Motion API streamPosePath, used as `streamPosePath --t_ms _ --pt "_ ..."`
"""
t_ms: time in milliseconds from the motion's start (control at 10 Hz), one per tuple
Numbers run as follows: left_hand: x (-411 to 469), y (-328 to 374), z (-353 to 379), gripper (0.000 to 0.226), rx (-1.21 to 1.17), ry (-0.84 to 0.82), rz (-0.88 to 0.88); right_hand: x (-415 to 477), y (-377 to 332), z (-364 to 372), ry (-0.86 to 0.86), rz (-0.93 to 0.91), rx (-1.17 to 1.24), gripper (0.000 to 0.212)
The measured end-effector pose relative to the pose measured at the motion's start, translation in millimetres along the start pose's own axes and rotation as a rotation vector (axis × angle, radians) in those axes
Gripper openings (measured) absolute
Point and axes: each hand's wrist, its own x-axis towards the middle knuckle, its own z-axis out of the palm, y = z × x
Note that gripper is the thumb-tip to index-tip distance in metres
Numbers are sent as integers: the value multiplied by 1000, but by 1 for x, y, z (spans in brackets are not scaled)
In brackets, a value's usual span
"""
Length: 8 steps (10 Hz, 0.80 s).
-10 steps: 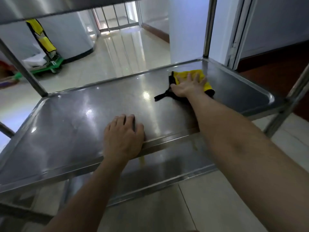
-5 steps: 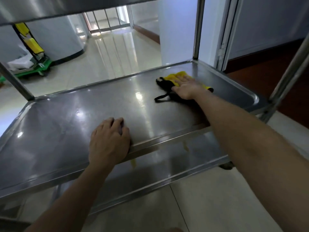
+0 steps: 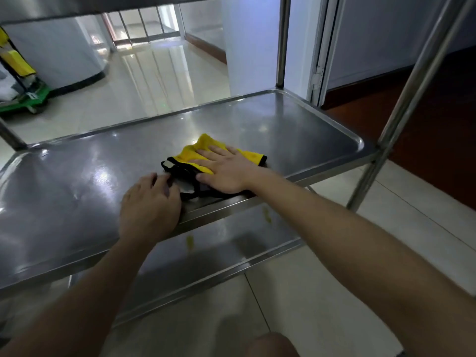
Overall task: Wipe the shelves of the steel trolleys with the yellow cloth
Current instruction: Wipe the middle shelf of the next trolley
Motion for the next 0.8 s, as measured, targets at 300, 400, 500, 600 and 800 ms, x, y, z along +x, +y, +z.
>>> streamPosePath --t_ms 300,400,500,600,800 --pt "2 -2 6 80 -141 95 20 -108 221 -37 124 700 11 68" --pt "3 -1 8 80 -151 114 20 -92 168 -27 139 749 -4 68" --pt "2 2 4 77 -93 63 26 -67 82 -9 41 435 -23 68" --pt "-2 3 -1 57 -97 12 -18 -60 -9 -2 70 238 1 65" --pt "-6 0 0 62 -128 39 -27 -43 51 -16 39 55 27 61"
